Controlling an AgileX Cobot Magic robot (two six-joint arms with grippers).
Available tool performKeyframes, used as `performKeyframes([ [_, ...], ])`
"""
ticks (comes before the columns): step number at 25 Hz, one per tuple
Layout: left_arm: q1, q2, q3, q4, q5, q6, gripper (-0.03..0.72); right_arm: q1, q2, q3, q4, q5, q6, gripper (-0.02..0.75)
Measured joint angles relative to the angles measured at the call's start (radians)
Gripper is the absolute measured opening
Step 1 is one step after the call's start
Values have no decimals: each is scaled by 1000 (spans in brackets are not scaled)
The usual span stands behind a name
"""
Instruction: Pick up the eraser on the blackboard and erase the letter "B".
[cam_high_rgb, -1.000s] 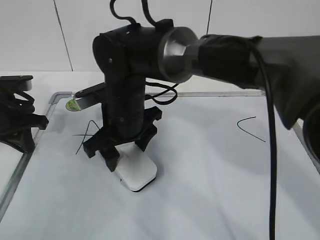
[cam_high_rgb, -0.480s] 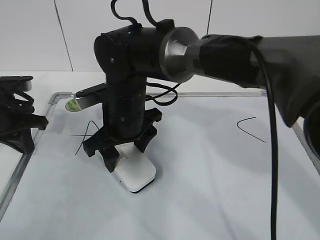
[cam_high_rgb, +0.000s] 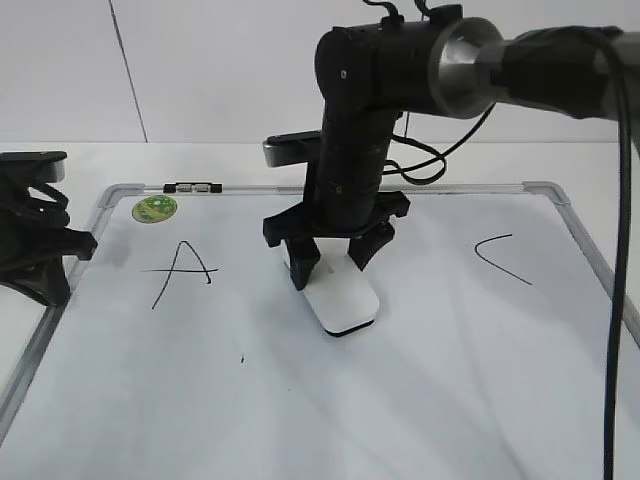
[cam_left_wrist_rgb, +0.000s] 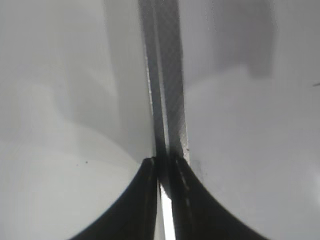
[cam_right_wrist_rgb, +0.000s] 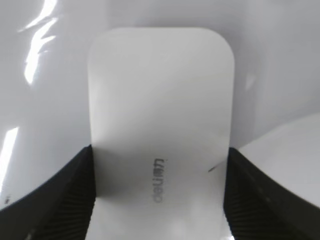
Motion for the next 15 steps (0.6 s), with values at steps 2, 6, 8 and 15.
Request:
performKeyframes([
  [2, 0, 0, 0, 0, 0, 0, 52, -10, -14, 20, -15, -11, 0, 534],
  [6, 0, 0, 0, 0, 0, 0, 52, -8, -42, 71, -34, -45, 2, 534],
  [8, 0, 0, 0, 0, 5, 0, 52, 4, -49, 85, -49, -55, 4, 534],
  [15, 0, 0, 0, 0, 9, 0, 54, 114, -55, 92, -152, -46, 8, 534],
])
